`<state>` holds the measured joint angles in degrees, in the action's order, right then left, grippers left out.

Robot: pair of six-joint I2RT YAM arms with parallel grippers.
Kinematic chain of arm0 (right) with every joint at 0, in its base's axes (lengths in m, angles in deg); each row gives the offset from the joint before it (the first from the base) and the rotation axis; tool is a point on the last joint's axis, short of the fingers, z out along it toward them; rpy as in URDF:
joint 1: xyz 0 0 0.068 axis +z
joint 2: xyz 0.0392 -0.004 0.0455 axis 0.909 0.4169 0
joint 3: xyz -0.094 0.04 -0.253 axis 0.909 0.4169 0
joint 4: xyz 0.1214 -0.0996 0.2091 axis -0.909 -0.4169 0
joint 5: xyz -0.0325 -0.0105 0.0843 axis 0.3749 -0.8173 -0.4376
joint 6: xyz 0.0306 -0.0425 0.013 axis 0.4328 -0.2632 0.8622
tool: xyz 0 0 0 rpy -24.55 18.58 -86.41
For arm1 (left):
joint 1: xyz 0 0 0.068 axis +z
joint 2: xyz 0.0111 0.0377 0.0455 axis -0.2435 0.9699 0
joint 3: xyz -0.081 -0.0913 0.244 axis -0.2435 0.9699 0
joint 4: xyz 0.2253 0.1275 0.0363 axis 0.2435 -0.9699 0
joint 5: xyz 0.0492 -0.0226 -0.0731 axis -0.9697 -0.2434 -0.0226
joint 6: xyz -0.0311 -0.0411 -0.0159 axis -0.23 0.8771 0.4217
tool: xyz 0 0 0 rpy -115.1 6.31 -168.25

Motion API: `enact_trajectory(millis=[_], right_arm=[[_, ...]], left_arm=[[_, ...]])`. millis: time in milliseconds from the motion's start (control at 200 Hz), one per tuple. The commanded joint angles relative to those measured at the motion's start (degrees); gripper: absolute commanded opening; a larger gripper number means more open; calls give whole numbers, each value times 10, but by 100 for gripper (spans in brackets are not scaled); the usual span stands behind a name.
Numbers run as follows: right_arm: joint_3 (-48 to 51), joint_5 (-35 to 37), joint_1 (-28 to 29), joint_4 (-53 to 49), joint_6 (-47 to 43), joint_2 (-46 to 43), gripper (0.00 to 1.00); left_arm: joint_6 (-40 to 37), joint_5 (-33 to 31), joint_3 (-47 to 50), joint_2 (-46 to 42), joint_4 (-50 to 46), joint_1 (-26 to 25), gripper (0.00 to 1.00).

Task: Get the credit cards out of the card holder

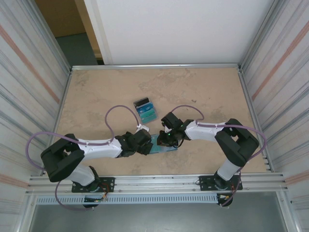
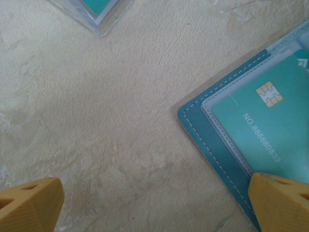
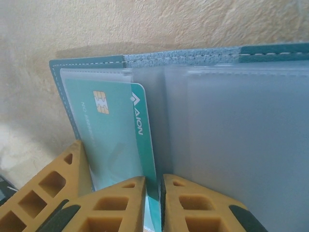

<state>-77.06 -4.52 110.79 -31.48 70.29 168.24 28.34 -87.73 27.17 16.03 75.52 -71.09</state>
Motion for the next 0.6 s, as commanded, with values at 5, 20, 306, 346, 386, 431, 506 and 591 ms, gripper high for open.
enact_trajectory(millis=[5,20,306,346,386,431,506,591], right_arm=[[25,-41,-10,46,22,3,16],[28,-45,-11,53,24,2,16],[69,-104,-30,147,45,-13,14],[71,-108,-31,152,46,-13,12],[73,-110,-32,155,46,-15,12],[75,-112,-35,158,46,-16,10],[80,-115,-37,164,49,-18,9],[86,-116,-43,168,50,-23,7]], left_arm=[[3,-11,-8,11,-34,-1,99],[3,-12,-8,11,-34,-1,99],[5,-10,-8,10,-42,-1,99],[5,-10,-9,10,-42,-1,99],[5,-10,-9,10,-42,-1,99],[5,-8,-9,10,-42,-1,99],[5,-7,-10,11,-42,-1,99],[5,-7,-11,10,-42,-1,99]])
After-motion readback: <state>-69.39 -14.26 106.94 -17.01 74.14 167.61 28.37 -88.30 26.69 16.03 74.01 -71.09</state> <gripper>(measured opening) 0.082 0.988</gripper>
